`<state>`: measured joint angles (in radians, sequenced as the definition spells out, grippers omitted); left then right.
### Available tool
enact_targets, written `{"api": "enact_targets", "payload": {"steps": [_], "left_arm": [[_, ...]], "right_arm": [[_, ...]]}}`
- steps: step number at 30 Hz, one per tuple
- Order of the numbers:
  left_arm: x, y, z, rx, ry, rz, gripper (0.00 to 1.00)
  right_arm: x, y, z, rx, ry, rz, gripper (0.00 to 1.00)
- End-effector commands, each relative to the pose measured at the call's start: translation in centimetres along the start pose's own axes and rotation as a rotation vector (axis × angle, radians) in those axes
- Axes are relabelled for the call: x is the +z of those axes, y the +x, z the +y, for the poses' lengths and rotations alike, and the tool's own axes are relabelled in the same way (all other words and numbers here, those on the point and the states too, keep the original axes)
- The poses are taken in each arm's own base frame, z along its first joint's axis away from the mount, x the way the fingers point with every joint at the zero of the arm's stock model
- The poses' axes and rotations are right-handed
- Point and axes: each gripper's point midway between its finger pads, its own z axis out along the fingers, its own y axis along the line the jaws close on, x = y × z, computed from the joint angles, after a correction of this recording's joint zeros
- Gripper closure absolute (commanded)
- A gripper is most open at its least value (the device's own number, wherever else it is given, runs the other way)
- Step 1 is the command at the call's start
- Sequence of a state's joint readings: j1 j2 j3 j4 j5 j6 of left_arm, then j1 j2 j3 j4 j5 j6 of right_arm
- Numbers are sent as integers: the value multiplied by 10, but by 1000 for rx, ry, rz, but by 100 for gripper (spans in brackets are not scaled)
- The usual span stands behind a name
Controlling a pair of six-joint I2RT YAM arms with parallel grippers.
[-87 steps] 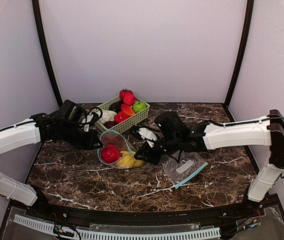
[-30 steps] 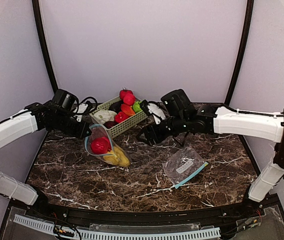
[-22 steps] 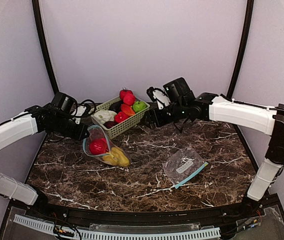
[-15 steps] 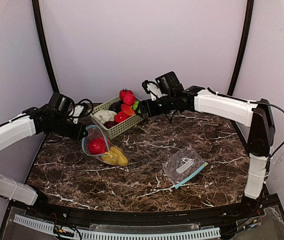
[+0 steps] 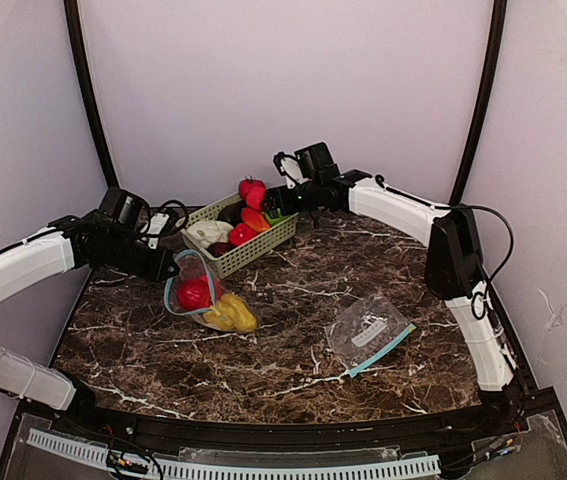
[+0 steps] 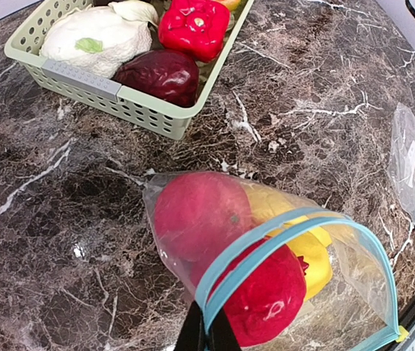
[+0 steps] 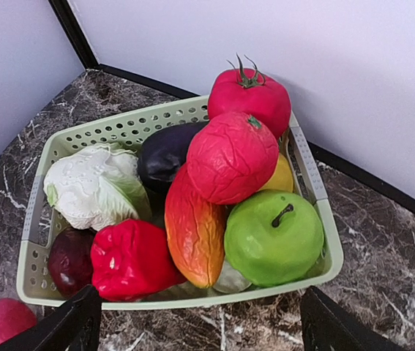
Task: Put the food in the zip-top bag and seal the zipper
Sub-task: Move the bin to the corner of the board.
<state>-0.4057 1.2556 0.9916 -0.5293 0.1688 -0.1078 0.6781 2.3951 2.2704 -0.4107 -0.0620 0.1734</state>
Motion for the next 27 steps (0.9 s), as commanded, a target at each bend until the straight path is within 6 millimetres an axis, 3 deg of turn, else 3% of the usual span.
{"api": "enact_targets", "payload": {"steps": [1,10,14,19,27], "left_arm": [[5,4,-4,-19,35,19,99],[8,6,-5,-31,51,31,99],[7,5,-3,-33,38,27,99],[4,3,0,-38,28,14,99],[6,6,0,-48,35,22,99]], "right_arm": [[12,-25,1,-56,-45,-106,7],[36,-30,2,-71,-84,-211,3],[44,-23,6,-53,-116,-206,5],[40,-5,9,-8,-136,-149,9],[19,13,-18,110,-21,-80,17]]}}
